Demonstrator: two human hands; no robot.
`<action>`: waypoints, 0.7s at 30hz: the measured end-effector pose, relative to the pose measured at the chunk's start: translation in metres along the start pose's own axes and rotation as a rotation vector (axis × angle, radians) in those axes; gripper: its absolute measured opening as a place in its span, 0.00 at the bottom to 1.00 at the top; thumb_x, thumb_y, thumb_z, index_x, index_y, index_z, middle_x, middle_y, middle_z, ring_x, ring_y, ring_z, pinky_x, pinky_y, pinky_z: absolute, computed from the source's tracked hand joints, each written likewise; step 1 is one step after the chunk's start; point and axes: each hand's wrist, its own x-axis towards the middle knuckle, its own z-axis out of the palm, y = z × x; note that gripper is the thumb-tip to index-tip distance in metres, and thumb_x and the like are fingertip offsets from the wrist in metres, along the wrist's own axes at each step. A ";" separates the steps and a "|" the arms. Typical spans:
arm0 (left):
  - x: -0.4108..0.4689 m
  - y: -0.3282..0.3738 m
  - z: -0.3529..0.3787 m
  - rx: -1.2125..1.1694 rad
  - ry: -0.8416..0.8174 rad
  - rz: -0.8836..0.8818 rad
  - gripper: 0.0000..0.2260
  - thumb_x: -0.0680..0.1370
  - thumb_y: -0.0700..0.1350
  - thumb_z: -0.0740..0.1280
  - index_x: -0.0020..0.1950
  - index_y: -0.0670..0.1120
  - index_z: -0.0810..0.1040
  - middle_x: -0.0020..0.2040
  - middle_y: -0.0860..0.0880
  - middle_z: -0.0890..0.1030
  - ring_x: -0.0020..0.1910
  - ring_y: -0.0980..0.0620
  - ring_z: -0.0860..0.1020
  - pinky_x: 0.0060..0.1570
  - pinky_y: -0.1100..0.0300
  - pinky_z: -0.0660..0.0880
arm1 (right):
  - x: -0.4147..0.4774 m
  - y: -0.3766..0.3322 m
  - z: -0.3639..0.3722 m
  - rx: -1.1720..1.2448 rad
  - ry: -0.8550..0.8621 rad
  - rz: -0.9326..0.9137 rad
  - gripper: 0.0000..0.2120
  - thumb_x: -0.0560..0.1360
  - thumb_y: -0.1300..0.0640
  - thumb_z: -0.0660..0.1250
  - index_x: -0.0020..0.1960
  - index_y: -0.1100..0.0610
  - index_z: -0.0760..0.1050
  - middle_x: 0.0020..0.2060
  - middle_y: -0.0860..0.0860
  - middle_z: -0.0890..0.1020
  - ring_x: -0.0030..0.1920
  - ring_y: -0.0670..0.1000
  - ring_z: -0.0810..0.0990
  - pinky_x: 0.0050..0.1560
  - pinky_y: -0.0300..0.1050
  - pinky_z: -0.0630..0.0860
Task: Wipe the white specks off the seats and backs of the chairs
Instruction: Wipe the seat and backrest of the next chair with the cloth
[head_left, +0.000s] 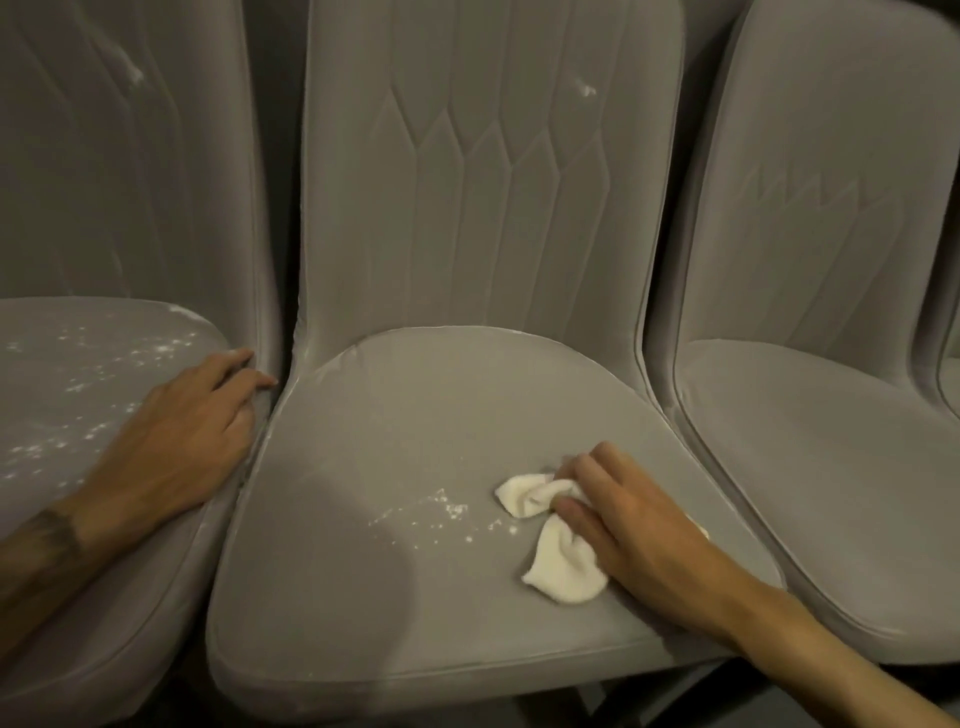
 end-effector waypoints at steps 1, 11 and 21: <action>0.000 0.001 0.000 0.001 -0.002 0.002 0.26 0.79 0.51 0.50 0.68 0.46 0.80 0.73 0.39 0.72 0.67 0.35 0.76 0.67 0.38 0.73 | 0.004 0.007 -0.004 -0.009 0.001 0.009 0.09 0.84 0.45 0.56 0.60 0.46 0.70 0.50 0.42 0.69 0.50 0.47 0.73 0.53 0.40 0.69; -0.001 0.005 -0.002 -0.015 0.006 -0.006 0.23 0.79 0.47 0.53 0.67 0.43 0.80 0.73 0.38 0.73 0.66 0.34 0.75 0.67 0.39 0.71 | 0.018 -0.029 0.014 0.021 0.016 -0.054 0.11 0.83 0.43 0.54 0.59 0.47 0.69 0.50 0.43 0.69 0.49 0.49 0.72 0.52 0.46 0.71; -0.001 0.002 -0.001 -0.017 -0.003 -0.017 0.25 0.79 0.49 0.51 0.69 0.44 0.79 0.75 0.40 0.72 0.69 0.37 0.74 0.70 0.41 0.70 | 0.114 -0.007 0.027 -0.060 0.028 0.210 0.13 0.84 0.50 0.57 0.61 0.58 0.72 0.55 0.58 0.73 0.55 0.62 0.73 0.56 0.52 0.69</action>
